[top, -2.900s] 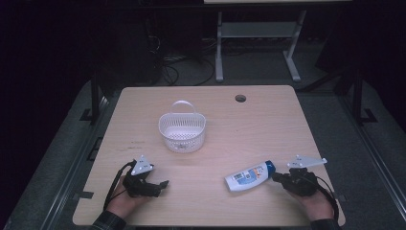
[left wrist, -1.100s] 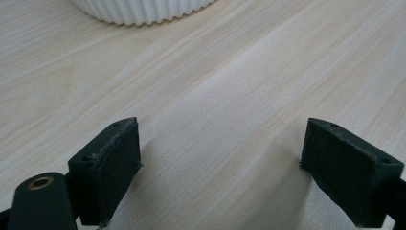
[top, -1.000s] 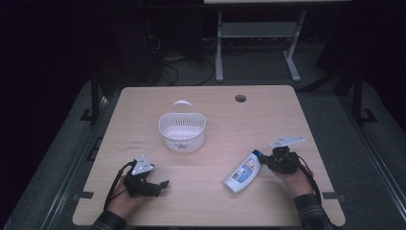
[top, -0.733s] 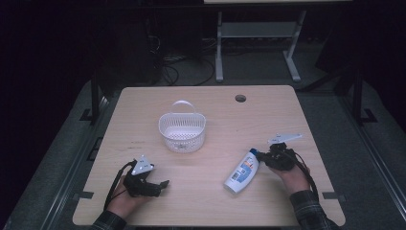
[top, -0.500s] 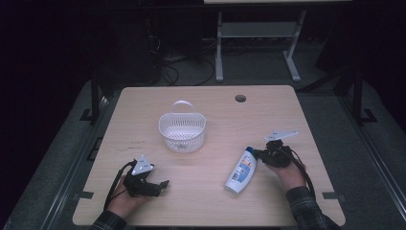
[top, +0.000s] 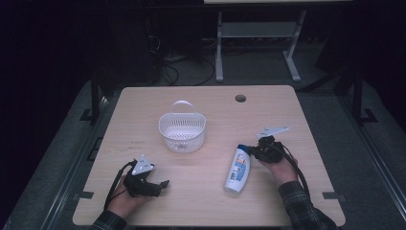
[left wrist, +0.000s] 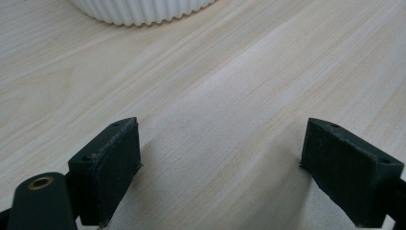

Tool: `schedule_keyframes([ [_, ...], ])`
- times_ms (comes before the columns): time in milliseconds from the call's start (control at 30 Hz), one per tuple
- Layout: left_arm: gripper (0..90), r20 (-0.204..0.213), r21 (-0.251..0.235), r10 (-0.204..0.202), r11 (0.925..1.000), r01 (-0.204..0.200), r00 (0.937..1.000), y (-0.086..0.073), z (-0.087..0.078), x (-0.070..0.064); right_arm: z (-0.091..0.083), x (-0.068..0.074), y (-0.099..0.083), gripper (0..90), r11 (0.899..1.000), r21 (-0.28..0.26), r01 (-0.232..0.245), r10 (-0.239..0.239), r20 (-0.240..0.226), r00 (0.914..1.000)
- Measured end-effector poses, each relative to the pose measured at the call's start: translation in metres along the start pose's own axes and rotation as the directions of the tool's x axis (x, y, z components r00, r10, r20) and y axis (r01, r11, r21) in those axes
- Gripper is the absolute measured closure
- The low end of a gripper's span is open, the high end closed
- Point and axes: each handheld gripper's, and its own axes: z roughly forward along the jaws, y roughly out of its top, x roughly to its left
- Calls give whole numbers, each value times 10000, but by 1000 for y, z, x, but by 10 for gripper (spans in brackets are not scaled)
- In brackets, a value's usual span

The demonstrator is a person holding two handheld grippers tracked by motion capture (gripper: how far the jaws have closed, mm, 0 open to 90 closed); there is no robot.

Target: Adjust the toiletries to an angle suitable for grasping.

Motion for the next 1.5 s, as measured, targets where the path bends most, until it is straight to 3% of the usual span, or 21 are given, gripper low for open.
schedule_keyframes([
  [200,125,0,2,1,10000,-1,10000,0,0,0,-12,10,3,896,9992,-411,-19,3,-380,9993],
  [433,125,1,4,3,10000,-3,10000,0,0,0,-21,27,2,896,9986,-491,195,-233,-788,9966],
  [600,125,1,2,0,10000,0,10000,0,0,0,-22,40,0,896,9986,-527,-1,-61,-1183,9930],
  [800,125,-6,-31,-29,10000,29,10000,0,0,0,-17,60,-2,896,9997,-262,33,-74,-1603,9870],
  [1200,125,-1,-3,5,10000,-5,10000,0,0,0,5,93,-4,895,9959,284,854,-774,-2140,9738],
  [1500,125,-1,-2,5,10000,-5,10000,0,0,0,15,99,-8,895,9910,672,1159,-987,-2191,9707],
])
